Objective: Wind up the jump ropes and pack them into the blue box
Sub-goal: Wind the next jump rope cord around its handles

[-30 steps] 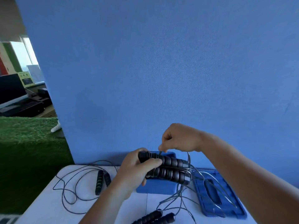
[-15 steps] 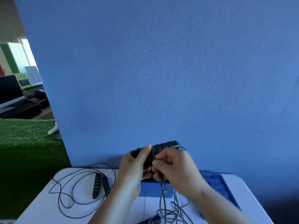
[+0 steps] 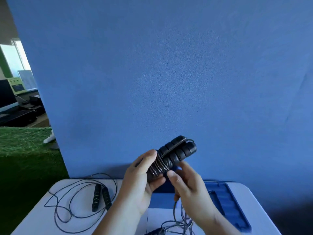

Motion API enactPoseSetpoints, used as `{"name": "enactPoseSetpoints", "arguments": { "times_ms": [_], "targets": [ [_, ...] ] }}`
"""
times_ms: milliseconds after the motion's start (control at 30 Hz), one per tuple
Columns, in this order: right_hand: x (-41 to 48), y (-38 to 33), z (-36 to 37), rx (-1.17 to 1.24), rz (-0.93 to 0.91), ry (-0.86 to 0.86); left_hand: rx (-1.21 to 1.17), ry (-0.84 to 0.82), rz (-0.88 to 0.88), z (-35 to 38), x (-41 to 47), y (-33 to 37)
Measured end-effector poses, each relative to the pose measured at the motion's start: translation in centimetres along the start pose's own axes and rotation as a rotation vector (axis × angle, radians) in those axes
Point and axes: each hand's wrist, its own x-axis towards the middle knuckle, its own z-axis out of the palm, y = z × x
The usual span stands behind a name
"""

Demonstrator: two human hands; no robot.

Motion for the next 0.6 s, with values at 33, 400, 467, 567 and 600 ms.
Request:
{"name": "enactPoseSetpoints", "arguments": {
  "times_ms": [33, 400, 467, 567, 600],
  "targets": [
    [0.2, -0.2, -0.4, -0.029, -0.043, -0.018, 0.023, -0.040, -0.003, -0.3, -0.1, 0.2],
    [2.4, -2.2, -4.0, -0.306, -0.105, -0.359, 0.510, -0.286, 0.026, -2.2, -0.6, 2.5],
    [2.6, -2.5, -4.1, -0.321, -0.102, -0.409, 0.442, -0.280, 0.018, -2.1, -0.9, 1.8],
    [2.7, -2.5, -4.4, -0.329, -0.106, -0.401, 0.298, -0.307, -0.019, -1.5, -1.8, 1.2],
    [2.6, -2.5, -4.4, -0.329, -0.113, -0.397, 0.275, -0.303, -0.028, -1.3, -2.0, 1.1]
  ]
}}
